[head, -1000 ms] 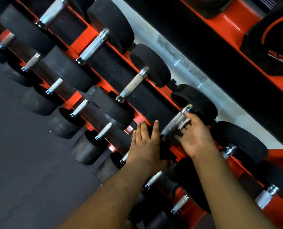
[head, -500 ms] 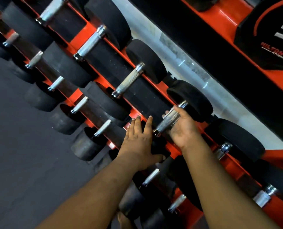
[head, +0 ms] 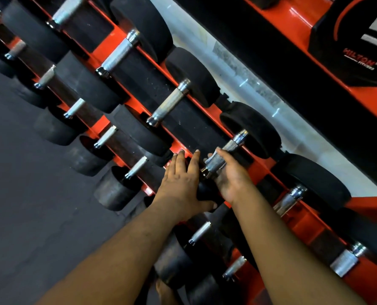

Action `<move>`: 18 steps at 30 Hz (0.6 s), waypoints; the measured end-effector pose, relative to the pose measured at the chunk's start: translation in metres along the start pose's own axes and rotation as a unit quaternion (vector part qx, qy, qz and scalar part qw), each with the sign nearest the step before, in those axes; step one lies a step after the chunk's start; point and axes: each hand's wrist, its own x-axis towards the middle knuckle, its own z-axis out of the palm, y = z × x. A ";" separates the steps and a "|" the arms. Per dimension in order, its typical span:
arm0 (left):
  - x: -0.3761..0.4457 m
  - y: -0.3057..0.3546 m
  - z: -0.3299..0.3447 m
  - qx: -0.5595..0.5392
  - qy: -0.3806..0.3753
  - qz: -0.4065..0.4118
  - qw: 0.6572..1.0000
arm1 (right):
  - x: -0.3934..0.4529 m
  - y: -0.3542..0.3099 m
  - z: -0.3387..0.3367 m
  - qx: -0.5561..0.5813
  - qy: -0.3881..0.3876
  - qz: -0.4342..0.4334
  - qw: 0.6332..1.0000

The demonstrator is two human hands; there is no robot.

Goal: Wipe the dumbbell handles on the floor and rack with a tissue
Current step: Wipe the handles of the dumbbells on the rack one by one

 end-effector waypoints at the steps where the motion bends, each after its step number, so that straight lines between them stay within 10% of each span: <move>1: 0.000 0.000 0.000 0.001 0.002 0.001 1.000 | -0.002 0.000 -0.006 -0.003 -0.005 -0.008 1.000; 18: 0.000 0.001 0.000 0.005 0.002 0.007 1.000 | 0.013 -0.017 -0.013 0.004 0.079 -0.121 0.990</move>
